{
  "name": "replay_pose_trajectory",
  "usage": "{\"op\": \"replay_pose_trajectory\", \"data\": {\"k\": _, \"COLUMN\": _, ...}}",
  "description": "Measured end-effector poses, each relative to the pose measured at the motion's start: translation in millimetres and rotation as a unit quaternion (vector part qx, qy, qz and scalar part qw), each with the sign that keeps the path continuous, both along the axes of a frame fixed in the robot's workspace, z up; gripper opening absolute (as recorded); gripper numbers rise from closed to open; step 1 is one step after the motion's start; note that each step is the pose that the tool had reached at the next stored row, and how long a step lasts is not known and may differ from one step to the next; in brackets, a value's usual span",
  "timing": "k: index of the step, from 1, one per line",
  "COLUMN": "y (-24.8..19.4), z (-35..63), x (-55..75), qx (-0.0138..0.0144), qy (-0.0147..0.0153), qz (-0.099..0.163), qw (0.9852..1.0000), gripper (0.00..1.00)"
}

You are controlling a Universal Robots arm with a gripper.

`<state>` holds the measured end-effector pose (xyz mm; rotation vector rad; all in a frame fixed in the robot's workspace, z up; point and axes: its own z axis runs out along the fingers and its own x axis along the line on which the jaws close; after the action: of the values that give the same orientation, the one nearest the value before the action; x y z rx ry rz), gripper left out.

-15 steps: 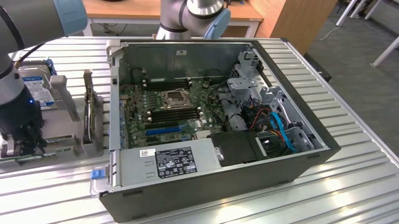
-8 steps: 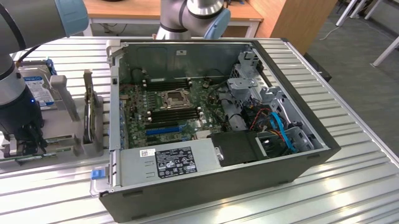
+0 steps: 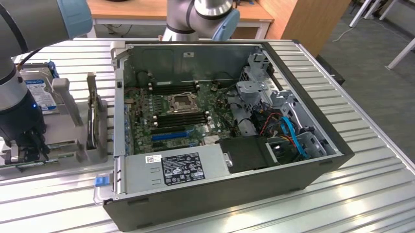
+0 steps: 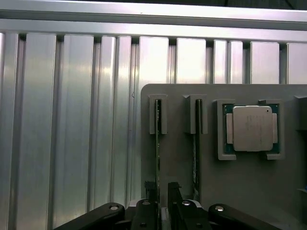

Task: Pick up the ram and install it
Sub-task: 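Pick up the ram and move it above insertion slot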

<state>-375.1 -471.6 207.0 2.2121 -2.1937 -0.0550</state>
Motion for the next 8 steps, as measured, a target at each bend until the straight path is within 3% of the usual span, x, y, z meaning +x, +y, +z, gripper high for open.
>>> {"op": "replay_pose_trajectory", "data": {"k": 8, "y": 0.0, "z": -2.6, "x": 0.0, "qx": 0.0, "qy": 0.0, "qz": 0.0, "qw": 1.0, "gripper": 0.24}}
